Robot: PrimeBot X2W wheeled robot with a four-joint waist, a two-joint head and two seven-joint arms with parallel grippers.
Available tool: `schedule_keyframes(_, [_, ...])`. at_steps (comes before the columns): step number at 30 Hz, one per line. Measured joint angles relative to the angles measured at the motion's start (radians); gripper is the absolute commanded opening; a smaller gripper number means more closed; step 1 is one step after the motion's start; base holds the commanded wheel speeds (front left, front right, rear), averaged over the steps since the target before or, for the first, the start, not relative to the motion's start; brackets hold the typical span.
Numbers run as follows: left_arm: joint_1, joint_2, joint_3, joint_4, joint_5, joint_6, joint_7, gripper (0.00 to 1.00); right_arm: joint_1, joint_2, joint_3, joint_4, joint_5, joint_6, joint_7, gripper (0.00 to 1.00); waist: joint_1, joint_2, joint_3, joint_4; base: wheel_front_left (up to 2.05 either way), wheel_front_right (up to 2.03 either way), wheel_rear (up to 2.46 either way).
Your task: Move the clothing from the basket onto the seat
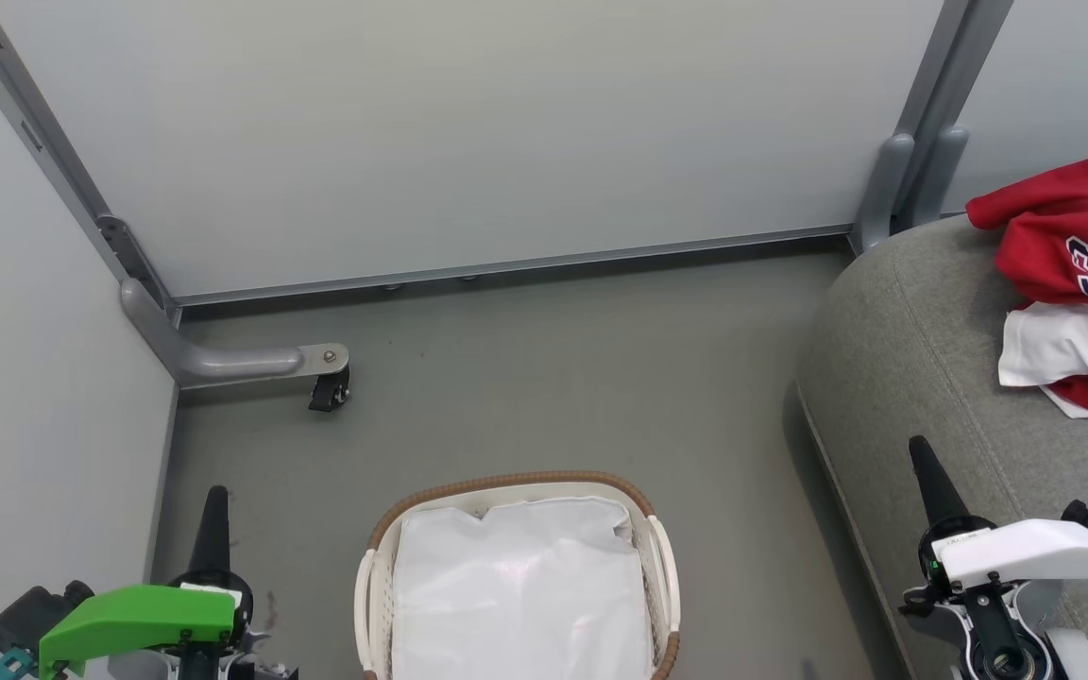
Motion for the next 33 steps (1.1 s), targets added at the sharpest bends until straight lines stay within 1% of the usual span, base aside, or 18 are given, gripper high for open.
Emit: schedule_keyframes(33, [-0.028, 0.0, 0.041, -0.027, -0.239, -0.009, 0.071, 0.0, 0.0, -0.002, -0.027, -0.029, 0.272, 0.0, 0.071, 0.0, 0.0, 0.0, -0.005, 0.0, 0.0, 0.0, 0.0])
